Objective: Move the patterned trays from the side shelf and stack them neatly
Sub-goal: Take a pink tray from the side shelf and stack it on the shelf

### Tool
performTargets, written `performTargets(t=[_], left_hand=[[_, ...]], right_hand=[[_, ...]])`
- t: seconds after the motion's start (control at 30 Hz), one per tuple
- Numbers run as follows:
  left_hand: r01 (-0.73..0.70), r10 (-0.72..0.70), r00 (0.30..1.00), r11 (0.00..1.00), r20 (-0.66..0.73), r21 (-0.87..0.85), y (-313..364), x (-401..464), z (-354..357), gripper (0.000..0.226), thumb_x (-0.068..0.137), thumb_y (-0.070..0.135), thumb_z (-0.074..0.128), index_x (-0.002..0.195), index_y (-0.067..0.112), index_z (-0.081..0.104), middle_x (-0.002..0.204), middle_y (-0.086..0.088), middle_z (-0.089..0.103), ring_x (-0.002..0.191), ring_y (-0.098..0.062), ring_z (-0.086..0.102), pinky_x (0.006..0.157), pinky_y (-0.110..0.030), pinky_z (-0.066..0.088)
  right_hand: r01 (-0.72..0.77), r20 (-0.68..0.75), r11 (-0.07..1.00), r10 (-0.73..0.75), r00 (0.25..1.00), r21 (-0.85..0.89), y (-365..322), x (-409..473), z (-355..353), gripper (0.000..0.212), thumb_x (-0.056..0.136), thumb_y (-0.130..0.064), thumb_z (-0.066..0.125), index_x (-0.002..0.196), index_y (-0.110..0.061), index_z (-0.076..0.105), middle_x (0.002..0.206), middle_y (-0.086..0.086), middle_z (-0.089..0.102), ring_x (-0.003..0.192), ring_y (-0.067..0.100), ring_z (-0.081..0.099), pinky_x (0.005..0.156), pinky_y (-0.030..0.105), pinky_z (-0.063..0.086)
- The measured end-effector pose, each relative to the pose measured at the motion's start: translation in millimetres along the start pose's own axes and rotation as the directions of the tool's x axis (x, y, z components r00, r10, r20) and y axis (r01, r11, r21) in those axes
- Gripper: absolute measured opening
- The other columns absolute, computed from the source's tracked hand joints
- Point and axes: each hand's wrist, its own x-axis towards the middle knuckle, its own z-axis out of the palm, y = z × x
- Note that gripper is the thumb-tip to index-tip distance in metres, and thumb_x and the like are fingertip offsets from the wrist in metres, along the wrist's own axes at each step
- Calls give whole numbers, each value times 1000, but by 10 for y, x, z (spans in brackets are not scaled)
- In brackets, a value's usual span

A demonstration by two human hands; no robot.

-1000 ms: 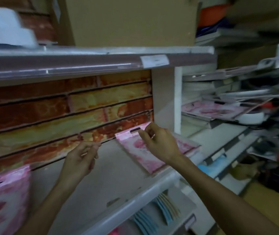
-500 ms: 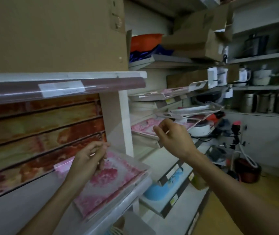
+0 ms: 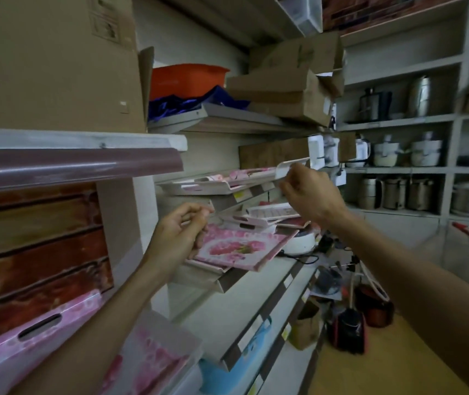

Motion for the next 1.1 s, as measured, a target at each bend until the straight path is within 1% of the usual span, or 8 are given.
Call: performTargets(t=[0.2, 0.33, 0.5, 0.7, 0.8, 0.87, 0.97, 1.1], left_hand=[[-275, 271, 961, 930, 51, 243, -106, 722, 465, 10, 93, 18, 60, 101, 20, 64, 90, 9, 65, 79, -5, 62, 67, -19, 53], [-413, 405, 907, 804, 115, 428, -185, 1244, 812, 21, 89, 20, 64, 109, 21, 61, 100, 9, 56, 85, 0, 54, 72, -12, 44], [-523, 454, 839, 517, 301, 678, -374, 1759, 1209, 42, 87, 26, 65, 125, 20, 50, 121, 2, 50, 111, -15, 50, 93, -30, 44], [-541, 408, 836, 505, 366, 673, -527, 2046, 1455, 45, 86, 9, 64, 128, 16, 50, 128, -1, 56, 114, -21, 56, 95, -36, 48], [-565, 447, 817, 494, 365, 661, -585, 2112, 1506, 38, 83, -5, 58, 116, 13, 57, 111, -6, 67, 98, -27, 63, 82, -41, 52], [-583, 466, 804, 497, 370, 642, -593, 2147, 1528, 32, 83, -8, 57, 109, 11, 60, 102, -8, 69, 91, -28, 64, 76, -39, 51], [-601, 492, 789, 495, 368, 628, -573, 2177, 1536, 33, 85, -4, 60, 114, 10, 62, 107, -6, 71, 99, -24, 64, 86, -36, 50], [-609, 515, 780, 500, 355, 615, -517, 2238, 1510, 40, 84, -2, 60, 121, 13, 60, 116, -5, 69, 108, -23, 63, 96, -38, 48]], right_hand=[[-13, -41, 1000, 14, 999, 26, 341, 731, 111, 13, 97, -34, 50, 91, -23, 47, 71, -9, 52, 64, 10, 51, 53, 25, 34], [-92, -81, 992, 99, 992, 83, 601, 1142, 222, 16, 98, -35, 49, 91, -20, 48, 70, -7, 51, 61, 5, 48, 51, 23, 33], [-208, -66, 973, 215, 974, 104, 990, 1524, 366, 30, 96, -40, 47, 88, -13, 56, 70, -3, 57, 66, 17, 59, 57, 28, 46], [-341, -30, 917, 354, 935, 206, 1264, 1758, 535, 38, 95, -44, 49, 96, -8, 60, 87, 10, 67, 78, 26, 66, 68, 40, 58], [-454, 40, 795, 480, 876, 402, 1353, 1776, 610, 41, 95, -43, 52, 105, -3, 58, 89, 11, 62, 73, 23, 63, 52, 30, 54], [-507, 96, 682, 545, 833, 527, 1420, 1808, 652, 49, 92, -46, 56, 116, -4, 55, 100, 12, 61, 88, 27, 65, 66, 40, 60], [-558, 158, 561, 605, 781, 611, 1467, 1854, 677, 59, 89, -52, 56, 125, -6, 51, 113, 15, 60, 105, 34, 62, 87, 53, 55], [-590, 288, 364, 617, 732, 721, 1438, 1908, 698, 50, 93, -53, 50, 113, -7, 51, 106, 20, 63, 99, 38, 64, 84, 57, 56]])
